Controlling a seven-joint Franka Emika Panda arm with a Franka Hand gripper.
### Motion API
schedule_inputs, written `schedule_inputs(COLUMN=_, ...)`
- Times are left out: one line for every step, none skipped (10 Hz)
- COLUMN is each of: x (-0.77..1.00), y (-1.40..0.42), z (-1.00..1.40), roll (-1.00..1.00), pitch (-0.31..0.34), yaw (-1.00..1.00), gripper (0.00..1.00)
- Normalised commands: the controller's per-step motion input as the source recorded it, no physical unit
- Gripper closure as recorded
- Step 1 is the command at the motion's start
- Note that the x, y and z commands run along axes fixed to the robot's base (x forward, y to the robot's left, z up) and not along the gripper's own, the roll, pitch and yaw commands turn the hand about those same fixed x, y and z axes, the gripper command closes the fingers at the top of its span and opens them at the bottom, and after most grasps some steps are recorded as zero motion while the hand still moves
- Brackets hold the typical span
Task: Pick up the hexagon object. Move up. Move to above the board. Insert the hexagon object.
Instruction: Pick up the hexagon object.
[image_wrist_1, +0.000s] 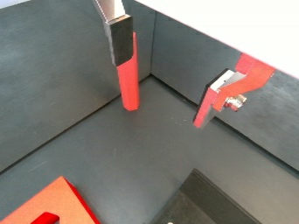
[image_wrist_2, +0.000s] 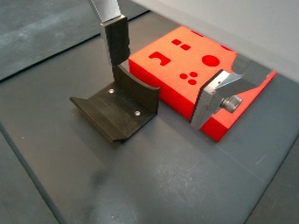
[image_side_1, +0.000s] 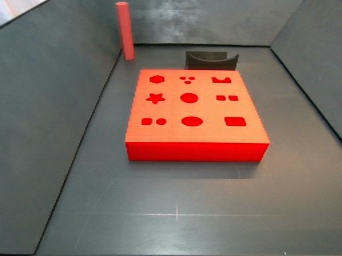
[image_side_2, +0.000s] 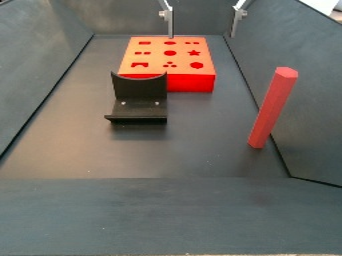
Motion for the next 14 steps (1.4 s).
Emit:
schedule_inputs(x=-0.78, y=0.25, z=-0.04, roll=0.00, pitch=-0.071, yaw=0.01, gripper=0.00)
schedule_inputs(x=-1.00, y=0.28, z=0.00, roll=0.00, pitch=-0.093, yaw=0.14, gripper=0.00)
schedule_inputs(x=-0.88, y=0.22, z=0.00, roll=0.04, pitch=-0.080, yaw=0.29, gripper=0.00)
schedule_inputs(x=-0.81, y=0.20, z=-0.08, roll=0.08, pitch=-0.089, yaw=0.36, gripper=0.00)
schedule_inputs(x=-0.55, y=0.13, z=-0.28, roll=0.16, pitch=-0.147, yaw=0.56, gripper=0.00)
schedule_inputs(x=-0.36, y=0.08, z=-0.33, roll=0.16, pitch=-0.177, yaw=0.70, gripper=0.00)
schedule_inputs(x=-0.28, y=0.02, z=-0.26, roll=0.15, pitch=-0.177, yaw=0.77, gripper=0.00)
schedule_inputs(x=-0.30, y=0.00, z=-0.16, roll=0.17, pitch=-0.169, yaw=0.75, gripper=0.00)
schedule_inputs(x=-0.30, y=0.05, z=-0.10, roll=0.20, pitch=-0.133, yaw=0.75, gripper=0.00)
schedule_inputs(x=-0.24, y=0.10, z=-0.02, roll=0.22, pitch=-0.084, yaw=0.75, gripper=0.00)
schedule_inputs(x=-0.22, y=0.19, z=-0.05, roll=0.22, pitch=-0.023, yaw=0.63, gripper=0.00)
schedule_inputs(x=-0.36, y=0.17, z=-0.14, roll=0.27, pitch=-0.026, yaw=0.59, gripper=0.00)
schedule_inputs(x=-0.52, y=0.02, z=-0.14, roll=0.37, pitch=-0.063, yaw=0.51, gripper=0.00)
schedule_inputs(x=-0.62, y=0.03, z=-0.09, roll=0.32, pitch=-0.083, yaw=0.47, gripper=0.00)
